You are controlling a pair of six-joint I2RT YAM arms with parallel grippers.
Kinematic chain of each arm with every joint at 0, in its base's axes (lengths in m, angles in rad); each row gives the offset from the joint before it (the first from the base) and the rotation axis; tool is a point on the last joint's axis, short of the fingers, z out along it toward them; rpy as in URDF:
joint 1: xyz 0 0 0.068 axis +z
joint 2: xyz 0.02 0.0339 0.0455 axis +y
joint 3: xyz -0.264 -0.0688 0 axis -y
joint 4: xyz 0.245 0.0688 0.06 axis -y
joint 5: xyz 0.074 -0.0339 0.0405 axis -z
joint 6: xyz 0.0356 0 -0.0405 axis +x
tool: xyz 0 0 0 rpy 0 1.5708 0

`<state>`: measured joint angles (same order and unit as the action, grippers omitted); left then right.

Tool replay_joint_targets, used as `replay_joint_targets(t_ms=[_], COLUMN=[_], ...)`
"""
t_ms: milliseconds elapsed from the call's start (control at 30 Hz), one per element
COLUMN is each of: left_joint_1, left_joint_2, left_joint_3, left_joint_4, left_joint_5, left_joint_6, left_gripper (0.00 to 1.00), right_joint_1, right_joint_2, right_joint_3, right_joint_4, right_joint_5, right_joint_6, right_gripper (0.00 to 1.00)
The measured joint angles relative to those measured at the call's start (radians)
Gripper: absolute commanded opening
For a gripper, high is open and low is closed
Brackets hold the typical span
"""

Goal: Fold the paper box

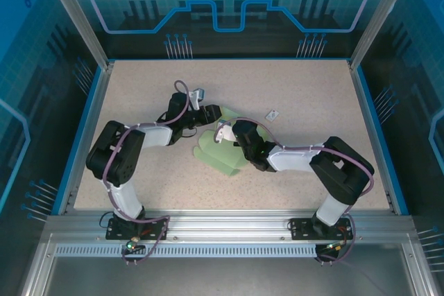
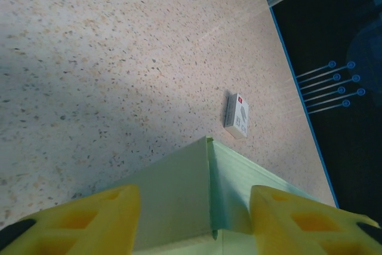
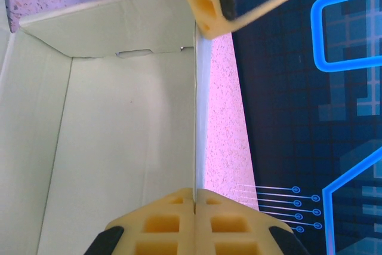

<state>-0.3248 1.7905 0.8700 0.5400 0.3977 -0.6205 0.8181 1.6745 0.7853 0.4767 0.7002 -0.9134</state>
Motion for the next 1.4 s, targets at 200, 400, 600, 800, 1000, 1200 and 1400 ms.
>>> replay_joint_targets(t_ms=[200,400,600,800,1000,1200,1400], left_joint_1=[0.03,0.047,0.045,0.006,-0.042,-0.051,-0.073], left_joint_2=[-0.102,-0.154,-0.074,0.018,0.04,0.074,0.113], left_joint_3=[-0.047,-0.147,-0.23,-0.237,-0.203,-0.162,-0.146], left_joint_4=[-0.016,0.035,0.191,0.278,0.265,0.27,0.269], left_joint_5=[-0.016,-0.017,0.009,0.008,-0.035,-0.062,-0.079], left_joint_6=[0.036,0.129,0.194,0.259,0.34,0.396,0.441], left_gripper=[0.68,0.68,0.68,0.68,0.64,0.56,0.49], right_joint_1=[0.0,-0.017,-0.044,-0.047,-0.047,-0.047,-0.05], right_joint_2=[-0.023,-0.061,-0.069,-0.072,-0.072,-0.072,-0.072], right_joint_3=[0.002,0.032,0.052,0.062,0.064,0.071,0.072], right_joint_4=[-0.043,-0.155,-0.23,-0.259,-0.261,-0.271,-0.276], right_joint_5=[-0.002,-0.057,-0.094,-0.108,-0.11,-0.11,-0.111], right_joint_6=[0.007,0.061,0.108,0.13,0.136,0.137,0.137], right_gripper=[0.0,0.0,0.0,0.0,0.0,0.0,0.0])
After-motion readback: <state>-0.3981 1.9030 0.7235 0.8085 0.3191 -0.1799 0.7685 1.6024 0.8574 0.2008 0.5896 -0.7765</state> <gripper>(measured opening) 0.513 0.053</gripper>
